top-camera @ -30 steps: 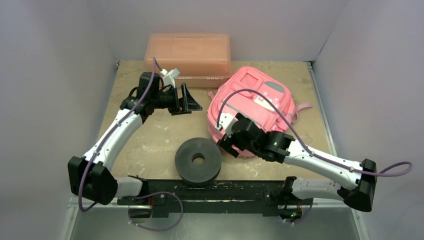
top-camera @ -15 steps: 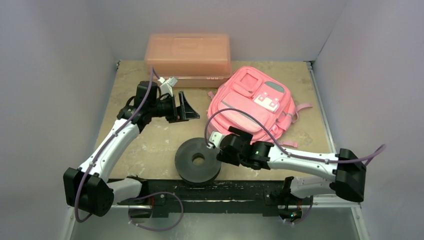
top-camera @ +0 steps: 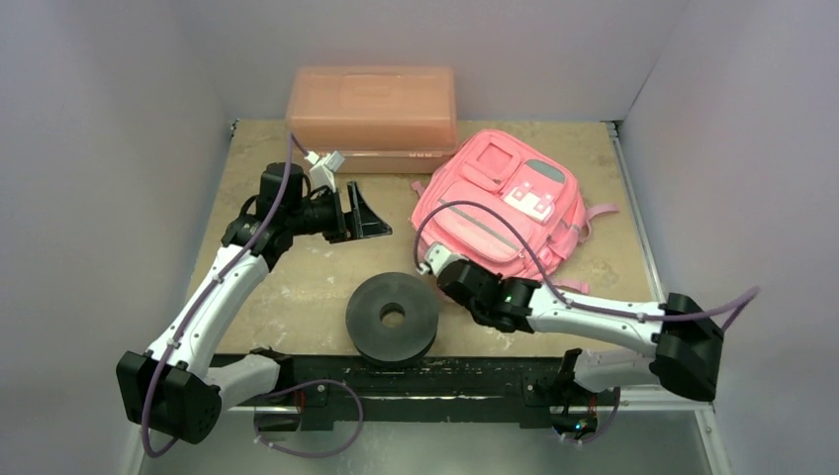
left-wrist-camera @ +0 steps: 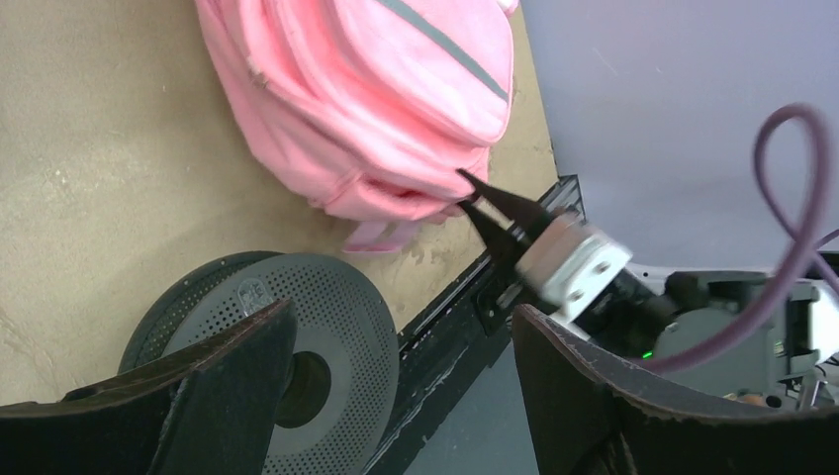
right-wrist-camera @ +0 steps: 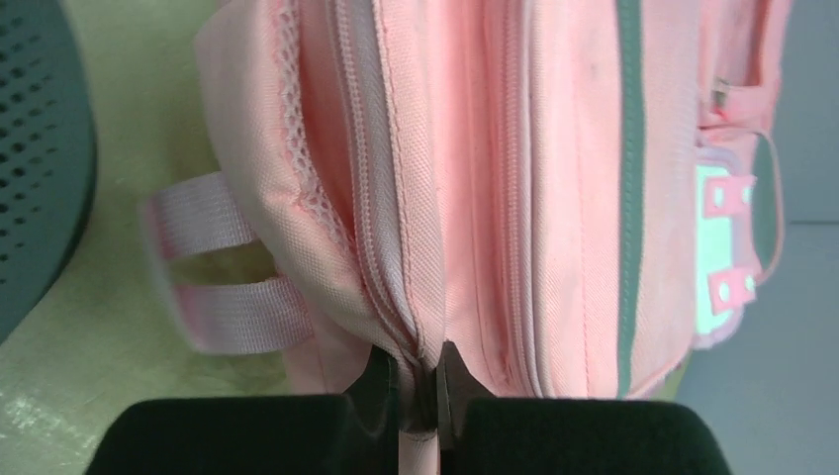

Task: Pack the student bag
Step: Adjust the student bag at the center of the board.

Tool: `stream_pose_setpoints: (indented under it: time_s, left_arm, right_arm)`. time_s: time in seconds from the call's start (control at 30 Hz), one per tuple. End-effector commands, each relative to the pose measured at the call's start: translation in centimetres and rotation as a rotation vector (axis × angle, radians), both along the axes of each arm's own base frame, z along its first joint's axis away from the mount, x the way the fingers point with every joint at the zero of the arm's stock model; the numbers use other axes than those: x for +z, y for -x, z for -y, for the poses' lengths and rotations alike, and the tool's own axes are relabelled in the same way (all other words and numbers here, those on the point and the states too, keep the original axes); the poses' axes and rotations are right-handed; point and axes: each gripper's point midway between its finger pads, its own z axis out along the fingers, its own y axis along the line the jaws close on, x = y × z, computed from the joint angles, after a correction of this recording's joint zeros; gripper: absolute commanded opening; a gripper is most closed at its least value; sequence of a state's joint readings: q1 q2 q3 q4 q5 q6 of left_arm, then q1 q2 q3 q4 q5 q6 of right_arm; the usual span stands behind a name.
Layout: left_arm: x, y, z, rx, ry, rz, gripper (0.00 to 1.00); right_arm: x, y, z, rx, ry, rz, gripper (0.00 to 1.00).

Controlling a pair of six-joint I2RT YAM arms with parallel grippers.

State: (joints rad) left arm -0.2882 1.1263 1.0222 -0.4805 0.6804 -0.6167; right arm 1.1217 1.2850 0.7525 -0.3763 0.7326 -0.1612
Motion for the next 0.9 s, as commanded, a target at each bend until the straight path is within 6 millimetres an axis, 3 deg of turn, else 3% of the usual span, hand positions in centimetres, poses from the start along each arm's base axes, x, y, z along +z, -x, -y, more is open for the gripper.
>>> stream_pose_setpoints:
  time_s: [0.0,0.1,0.37,0.5,0.53,0.6,0.67,0.87]
  left_arm:
    - [1.8,0.4,0.0,-0.017,0.025,0.053,0.79]
    - [2.4,0.5,0.0,-0.019,0.038,0.064,0.79]
    - [3.9,0.9,0.3,-0.027,0.073,0.076,0.79]
    - [4.6,1.2,0.5,-0.039,0.097,0.069,0.79]
    - [4.8,1.3,0.6,-0.045,0.106,0.067,0.79]
    - [5.1,1.5,0.8,-0.059,0.124,0.062,0.79]
    - [5.2,1.7,1.0,-0.07,0.135,0.054,0.79]
    - [5.5,1.9,1.9,-0.109,0.201,0.034,0.79]
  right_arm:
    - [9.6,-3.6,4.6,-0.284,-0.206,0.213,0.0]
    - [15.9,-4.3,6.4,-0.357,-0.359,0.332,0.0]
    - [36.2,-4.7,11.9,-0.629,-0.901,0.683,0.0]
    - [44.5,-5.2,14.7,-0.666,-0.975,0.871,0.0]
    - [45.7,-5.7,15.0,-0.663,-0.953,0.892,0.0]
    - [47.1,-6.9,14.8,-0.654,-0.923,0.911,0.0]
    - [47.3,-7.9,14.3,-0.642,-0.908,0.914,0.0]
    - [41.3,-9.3,12.5,-0.608,-0.873,0.812,0.0]
